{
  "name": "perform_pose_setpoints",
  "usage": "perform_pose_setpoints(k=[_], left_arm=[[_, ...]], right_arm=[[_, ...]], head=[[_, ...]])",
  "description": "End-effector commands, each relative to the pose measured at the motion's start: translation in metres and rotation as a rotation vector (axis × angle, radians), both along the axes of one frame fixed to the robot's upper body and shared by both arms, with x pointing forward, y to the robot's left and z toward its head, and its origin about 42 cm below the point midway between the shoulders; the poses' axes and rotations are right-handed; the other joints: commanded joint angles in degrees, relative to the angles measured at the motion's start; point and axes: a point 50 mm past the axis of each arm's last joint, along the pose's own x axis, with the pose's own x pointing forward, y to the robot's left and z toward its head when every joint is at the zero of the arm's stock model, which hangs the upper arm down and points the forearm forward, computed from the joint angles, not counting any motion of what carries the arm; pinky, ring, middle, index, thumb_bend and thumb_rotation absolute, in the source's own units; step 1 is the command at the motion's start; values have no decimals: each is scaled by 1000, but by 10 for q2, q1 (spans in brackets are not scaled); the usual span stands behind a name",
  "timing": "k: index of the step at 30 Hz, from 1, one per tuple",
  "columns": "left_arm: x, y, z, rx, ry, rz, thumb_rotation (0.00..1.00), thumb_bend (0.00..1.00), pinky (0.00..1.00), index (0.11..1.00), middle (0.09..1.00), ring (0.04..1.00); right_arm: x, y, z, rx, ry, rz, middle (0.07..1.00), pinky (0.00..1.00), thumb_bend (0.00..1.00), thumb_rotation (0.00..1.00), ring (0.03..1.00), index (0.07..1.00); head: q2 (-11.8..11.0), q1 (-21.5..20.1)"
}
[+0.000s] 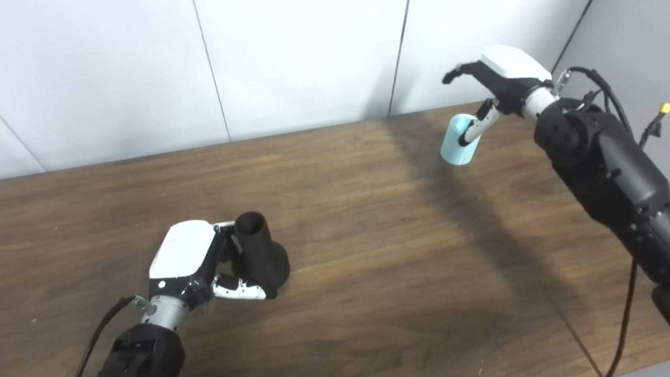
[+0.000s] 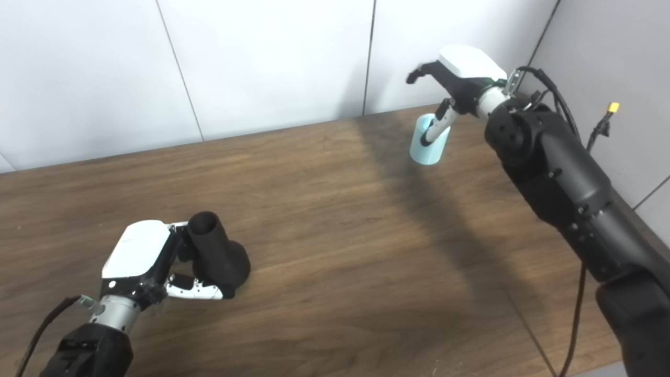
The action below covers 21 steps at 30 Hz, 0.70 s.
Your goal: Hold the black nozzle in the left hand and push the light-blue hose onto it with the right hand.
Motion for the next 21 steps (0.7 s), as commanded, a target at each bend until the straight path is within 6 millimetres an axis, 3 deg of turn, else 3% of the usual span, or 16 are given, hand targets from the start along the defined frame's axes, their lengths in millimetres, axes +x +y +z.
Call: perform_pose_setpoints(k=[1,10,15,21], left_arm=[[-1,7,-3,36,24,9,0,505,361,504,447,426],[-3,1,-1,28,35,19,0,504,358,509,443,419],[-3,3,-3,36,21,2,0,505,392,496,463,451],[-6,0,-2,40,34,9,0,505,377,499,463,440]], right_arm=[[5,-12,33,-64,-74,-29,882,910,952,123,943,786],[21,-27,19,-77,-19,-49,894,828,963,152,941,806],[27,-34,9,-46,-2,-76,904,866,967,148,966,828],[34,-45,-4,-10,6,-71,863,778,988,128,886,810]], head=[[0,-2],[10,25],[16,32],[24,46]])
